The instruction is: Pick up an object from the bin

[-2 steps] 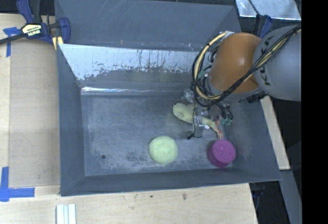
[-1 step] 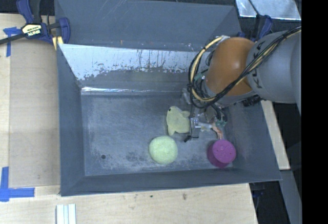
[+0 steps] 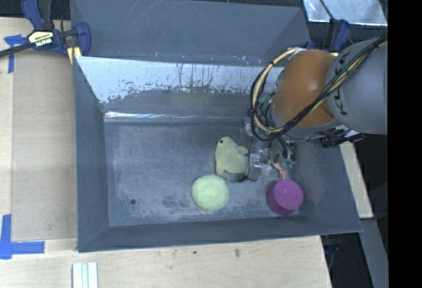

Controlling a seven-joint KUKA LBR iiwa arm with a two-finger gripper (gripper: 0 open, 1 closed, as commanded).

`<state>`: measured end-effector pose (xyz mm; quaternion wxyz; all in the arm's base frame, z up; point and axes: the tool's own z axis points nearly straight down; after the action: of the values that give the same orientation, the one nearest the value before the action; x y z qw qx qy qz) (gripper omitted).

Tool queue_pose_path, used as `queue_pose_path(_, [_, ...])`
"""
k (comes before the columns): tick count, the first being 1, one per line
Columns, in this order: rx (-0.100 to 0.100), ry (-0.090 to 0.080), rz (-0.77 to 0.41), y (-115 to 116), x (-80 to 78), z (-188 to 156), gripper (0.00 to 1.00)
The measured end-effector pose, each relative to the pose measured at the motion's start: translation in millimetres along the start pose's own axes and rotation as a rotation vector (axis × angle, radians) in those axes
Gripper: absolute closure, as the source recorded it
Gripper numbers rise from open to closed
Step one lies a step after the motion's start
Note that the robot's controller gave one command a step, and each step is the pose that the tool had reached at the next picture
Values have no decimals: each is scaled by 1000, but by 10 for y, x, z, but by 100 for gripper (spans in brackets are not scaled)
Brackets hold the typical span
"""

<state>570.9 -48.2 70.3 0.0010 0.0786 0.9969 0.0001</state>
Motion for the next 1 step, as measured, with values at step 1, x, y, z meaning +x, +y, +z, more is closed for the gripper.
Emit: queue_pose_path(1, [0,-6,-139,183,-11,-9,100])
